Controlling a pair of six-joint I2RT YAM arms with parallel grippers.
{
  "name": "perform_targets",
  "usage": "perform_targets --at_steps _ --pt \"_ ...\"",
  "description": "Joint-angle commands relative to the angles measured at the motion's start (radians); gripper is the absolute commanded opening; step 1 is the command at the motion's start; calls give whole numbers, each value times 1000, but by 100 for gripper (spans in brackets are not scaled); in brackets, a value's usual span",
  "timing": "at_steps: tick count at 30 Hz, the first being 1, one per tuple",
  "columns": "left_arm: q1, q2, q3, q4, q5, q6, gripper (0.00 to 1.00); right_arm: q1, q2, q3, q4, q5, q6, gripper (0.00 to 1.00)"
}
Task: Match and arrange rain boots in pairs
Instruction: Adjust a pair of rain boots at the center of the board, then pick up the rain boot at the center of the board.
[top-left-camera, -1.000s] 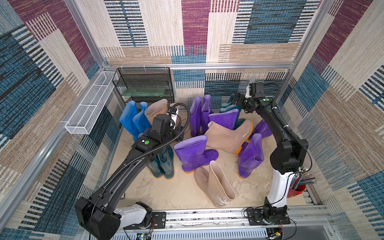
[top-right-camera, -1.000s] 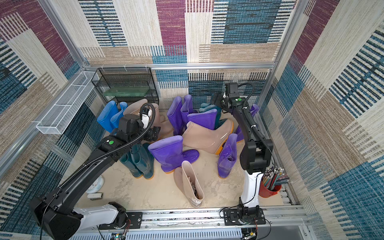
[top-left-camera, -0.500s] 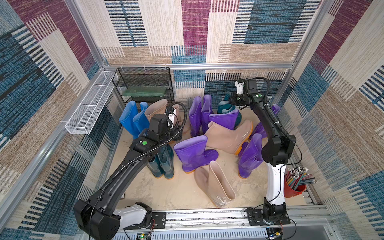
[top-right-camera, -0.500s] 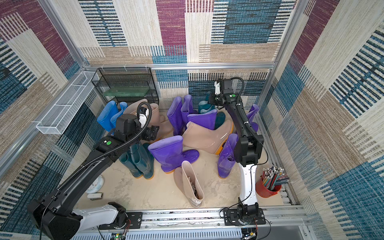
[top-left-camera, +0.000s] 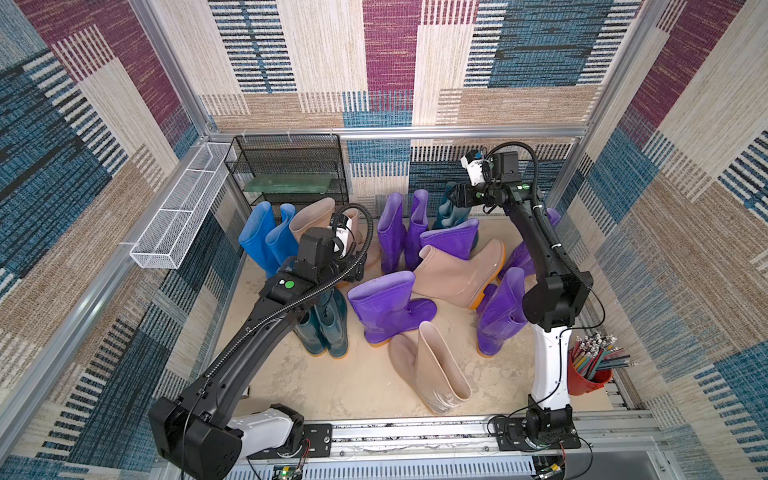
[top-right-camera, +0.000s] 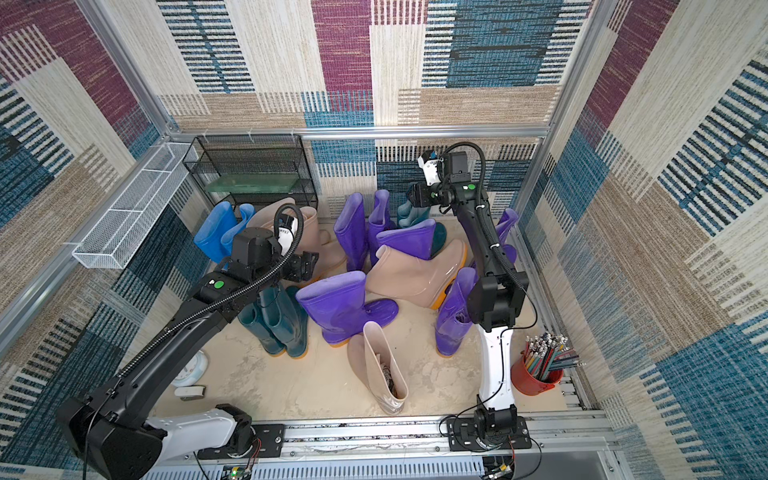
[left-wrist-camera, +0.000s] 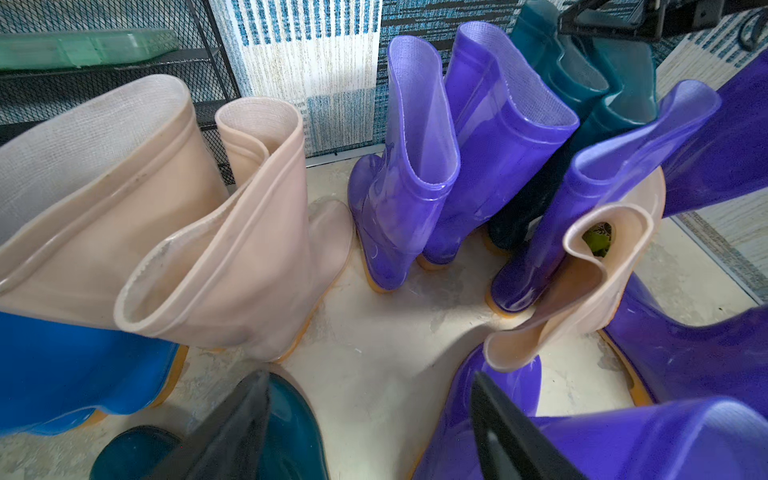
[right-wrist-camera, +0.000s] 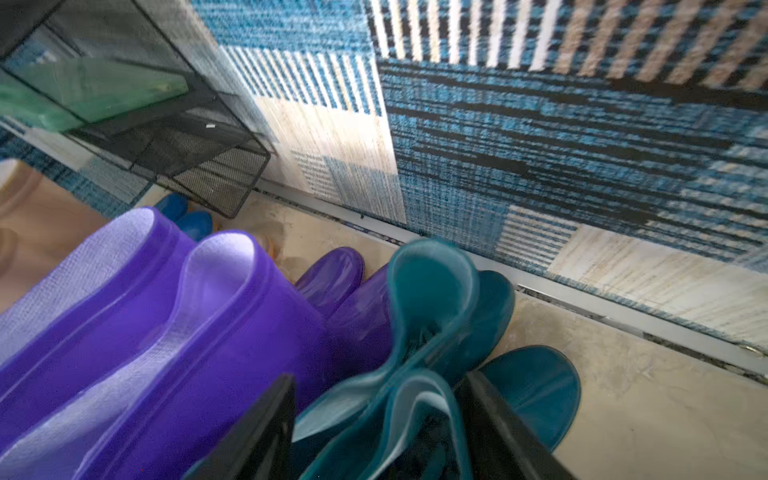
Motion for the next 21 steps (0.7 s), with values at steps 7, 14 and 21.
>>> perform_targets --at_steps 7,14,21 --pt "0 1 10 30 70 -14 78 -2 -183 -53 33 193 252 80" --pt "-1 -17 4 41 89 -22 78 145 -611 -589 171 524 468 84" --pt "-1 -61 -25 61 4 -52 78 525 -933 -1101 422 817 629 94"
